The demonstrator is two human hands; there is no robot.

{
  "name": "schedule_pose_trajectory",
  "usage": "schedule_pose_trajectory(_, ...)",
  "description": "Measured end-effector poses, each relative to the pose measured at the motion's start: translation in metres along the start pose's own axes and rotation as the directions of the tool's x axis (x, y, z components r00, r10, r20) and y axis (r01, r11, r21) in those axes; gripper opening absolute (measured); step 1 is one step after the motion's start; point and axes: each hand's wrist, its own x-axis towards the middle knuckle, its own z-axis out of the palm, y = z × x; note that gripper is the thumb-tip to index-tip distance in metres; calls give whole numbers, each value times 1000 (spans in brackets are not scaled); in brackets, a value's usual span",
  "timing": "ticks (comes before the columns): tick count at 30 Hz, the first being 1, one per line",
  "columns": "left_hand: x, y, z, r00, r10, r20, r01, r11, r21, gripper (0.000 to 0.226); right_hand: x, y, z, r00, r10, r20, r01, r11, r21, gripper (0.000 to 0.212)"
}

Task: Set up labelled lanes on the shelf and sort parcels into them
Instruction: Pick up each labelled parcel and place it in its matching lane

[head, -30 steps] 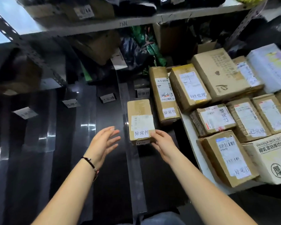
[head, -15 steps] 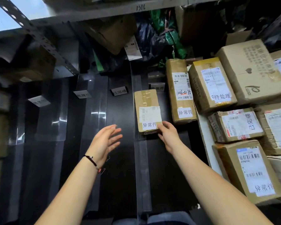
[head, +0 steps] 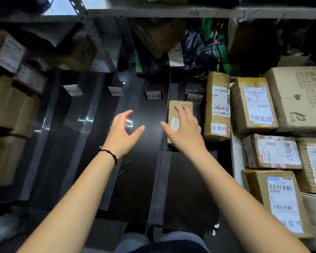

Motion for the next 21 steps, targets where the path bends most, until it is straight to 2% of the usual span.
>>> schedule_pose_trajectory(2, -23, -10, -18, 986, 131, -100, -87, 929, 360, 70, -13, -18, 4, 994, -82, 77, 92, 985, -144, 83)
schedule_pose_trajectory(3, -34, -14, -29, 977, 171, -130, -89, 873, 479, 73, -19, -29, 5, 988, -118, 102, 135, 972, -190, 86)
schedule_pose_trajectory(6, -68, -38, -64, 974, 148, -172, -3, 767, 641, 78, -42, -65, 17, 961, -224, 161, 264, 918, -295, 89)
schedule_pose_trajectory(9, -107, -63, -104, 952, 96, -291, 132, 728, 673, 81, -71, -109, 39, 920, -334, 205, 386, 860, -333, 89)
schedule_pose_trajectory(13, -160, -95, -170, 891, 19, -453, 287, 749, 597, 84, -117, -187, 81, 839, -488, 238, 543, 775, -324, 89)
schedule_pose_trajectory(17, -223, -133, -245, 822, 62, -566, 312, 782, 539, 85, -167, -275, 134, 752, -624, 212, 658, 693, -296, 89)
schedule_pose_trajectory(21, -283, -171, -320, 783, 131, -608, 295, 782, 550, 84, -218, -348, 183, 711, -688, 142, 699, 673, -241, 87)
